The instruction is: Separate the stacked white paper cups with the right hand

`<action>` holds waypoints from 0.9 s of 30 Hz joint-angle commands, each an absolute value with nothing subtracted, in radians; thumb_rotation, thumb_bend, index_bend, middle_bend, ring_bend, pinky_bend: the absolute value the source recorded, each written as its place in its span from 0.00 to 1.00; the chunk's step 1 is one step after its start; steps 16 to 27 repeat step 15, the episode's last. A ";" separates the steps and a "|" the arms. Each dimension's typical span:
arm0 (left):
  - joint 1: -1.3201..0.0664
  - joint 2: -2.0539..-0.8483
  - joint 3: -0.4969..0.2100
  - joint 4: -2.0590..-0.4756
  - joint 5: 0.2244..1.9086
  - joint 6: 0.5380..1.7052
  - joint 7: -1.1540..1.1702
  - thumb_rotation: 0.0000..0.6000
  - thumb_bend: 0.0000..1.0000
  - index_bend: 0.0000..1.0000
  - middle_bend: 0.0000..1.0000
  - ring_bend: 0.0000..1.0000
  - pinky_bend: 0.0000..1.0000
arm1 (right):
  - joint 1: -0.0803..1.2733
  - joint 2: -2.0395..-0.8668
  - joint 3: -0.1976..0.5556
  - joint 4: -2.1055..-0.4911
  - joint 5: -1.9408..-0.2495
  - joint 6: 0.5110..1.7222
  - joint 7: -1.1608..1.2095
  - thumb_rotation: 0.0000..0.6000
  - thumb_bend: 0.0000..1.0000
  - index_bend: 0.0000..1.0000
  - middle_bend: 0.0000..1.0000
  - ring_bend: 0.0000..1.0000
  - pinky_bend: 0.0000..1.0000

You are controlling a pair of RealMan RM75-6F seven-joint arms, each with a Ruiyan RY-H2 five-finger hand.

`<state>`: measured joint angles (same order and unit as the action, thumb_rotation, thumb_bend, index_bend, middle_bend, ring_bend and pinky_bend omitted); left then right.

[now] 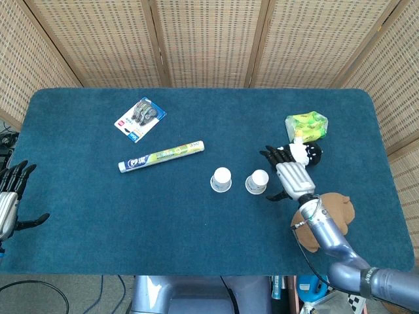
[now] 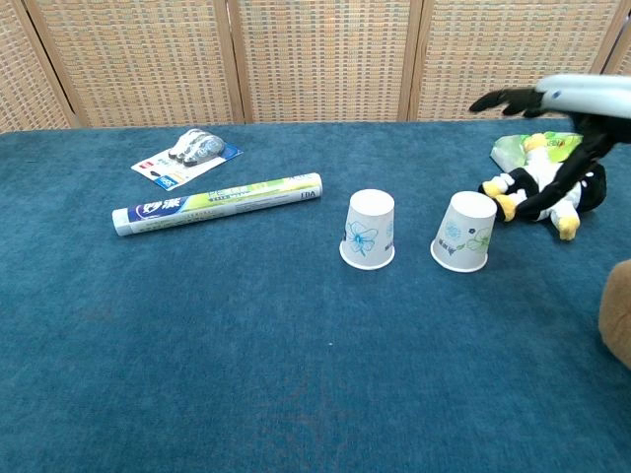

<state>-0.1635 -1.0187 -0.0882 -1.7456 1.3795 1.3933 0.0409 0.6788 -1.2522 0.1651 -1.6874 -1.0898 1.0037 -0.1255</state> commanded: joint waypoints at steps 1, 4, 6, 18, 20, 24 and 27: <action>-0.159 -1.020 -0.084 -1.747 1.386 1.399 0.043 1.00 0.11 0.00 0.00 0.00 0.00 | 0.545 -1.173 0.061 -1.647 -1.431 1.220 -0.029 1.00 0.02 0.08 0.00 0.00 0.00; -0.153 -1.019 -0.079 -1.751 1.399 1.411 0.044 1.00 0.11 0.00 0.00 0.00 0.00 | 0.485 -1.183 0.017 -1.546 -1.564 1.345 0.032 1.00 0.00 0.08 0.00 0.00 0.00; -0.149 -1.019 -0.077 -1.753 1.408 1.421 0.044 1.00 0.11 0.00 0.00 0.00 0.00 | 0.453 -1.191 0.000 -1.501 -1.603 1.400 0.042 1.00 0.00 0.08 0.00 0.00 0.00; -0.135 -1.020 -0.059 -1.753 1.452 1.445 0.040 1.00 0.11 0.00 0.00 0.00 0.00 | 0.311 -1.236 -0.034 -1.390 -1.655 1.586 0.015 1.00 0.00 0.06 0.00 0.00 0.00; -0.135 -1.020 -0.059 -1.753 1.452 1.445 0.040 1.00 0.11 0.00 0.00 0.00 0.00 | 0.311 -1.236 -0.034 -1.390 -1.655 1.586 0.015 1.00 0.00 0.06 0.00 0.00 0.00; -0.135 -1.020 -0.059 -1.753 1.452 1.445 0.040 1.00 0.11 0.00 0.00 0.00 0.00 | 0.311 -1.236 -0.034 -1.390 -1.655 1.586 0.015 1.00 0.00 0.06 0.00 0.00 0.00; -0.135 -1.020 -0.059 -1.753 1.452 1.445 0.040 1.00 0.11 0.00 0.00 0.00 0.00 | 0.311 -1.236 -0.034 -1.390 -1.655 1.586 0.015 1.00 0.00 0.06 0.00 0.00 0.00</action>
